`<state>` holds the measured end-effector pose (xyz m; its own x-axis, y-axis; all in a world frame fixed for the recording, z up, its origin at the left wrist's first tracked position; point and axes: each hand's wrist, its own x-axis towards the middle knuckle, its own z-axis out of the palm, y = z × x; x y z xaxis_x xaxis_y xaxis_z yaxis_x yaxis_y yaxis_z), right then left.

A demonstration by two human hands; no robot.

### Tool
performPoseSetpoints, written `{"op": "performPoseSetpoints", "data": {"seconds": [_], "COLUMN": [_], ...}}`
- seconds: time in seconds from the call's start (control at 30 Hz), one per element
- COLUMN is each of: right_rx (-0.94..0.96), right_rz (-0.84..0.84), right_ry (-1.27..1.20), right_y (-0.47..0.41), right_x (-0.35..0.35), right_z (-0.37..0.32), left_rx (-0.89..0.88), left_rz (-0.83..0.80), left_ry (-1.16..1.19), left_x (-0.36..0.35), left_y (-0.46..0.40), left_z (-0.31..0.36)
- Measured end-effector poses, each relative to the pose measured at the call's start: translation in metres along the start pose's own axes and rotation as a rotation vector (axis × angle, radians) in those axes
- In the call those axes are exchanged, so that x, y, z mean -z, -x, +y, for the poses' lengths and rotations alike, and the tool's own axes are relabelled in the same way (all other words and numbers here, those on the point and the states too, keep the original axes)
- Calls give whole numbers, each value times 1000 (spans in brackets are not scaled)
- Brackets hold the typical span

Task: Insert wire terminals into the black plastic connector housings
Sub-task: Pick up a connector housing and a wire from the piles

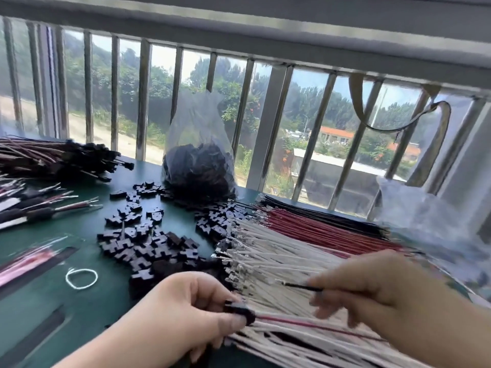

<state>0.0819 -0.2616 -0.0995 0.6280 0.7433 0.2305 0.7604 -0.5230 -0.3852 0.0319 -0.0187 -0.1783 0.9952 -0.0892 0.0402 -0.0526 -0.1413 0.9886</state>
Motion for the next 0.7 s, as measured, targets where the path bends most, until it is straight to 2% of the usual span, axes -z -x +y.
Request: {"op": "performPoseSetpoints", "data": {"seconds": [0.2,0.47,0.7], "right_rx": [-128,-130,-161], "right_rz": [61,195,206], "right_ry": [-236,-159,-179], "right_y": [5,5,5], "right_x": [-37,-50,-52], "right_z": [-1,-7,-10], "left_rx": [-2,2,-7], "left_rz": [11,-15,-3], "left_ry": [17,4,-70], "left_x": [-6,-8,-10], "left_y": [3,6,6], "left_z": [4,7,9]}}
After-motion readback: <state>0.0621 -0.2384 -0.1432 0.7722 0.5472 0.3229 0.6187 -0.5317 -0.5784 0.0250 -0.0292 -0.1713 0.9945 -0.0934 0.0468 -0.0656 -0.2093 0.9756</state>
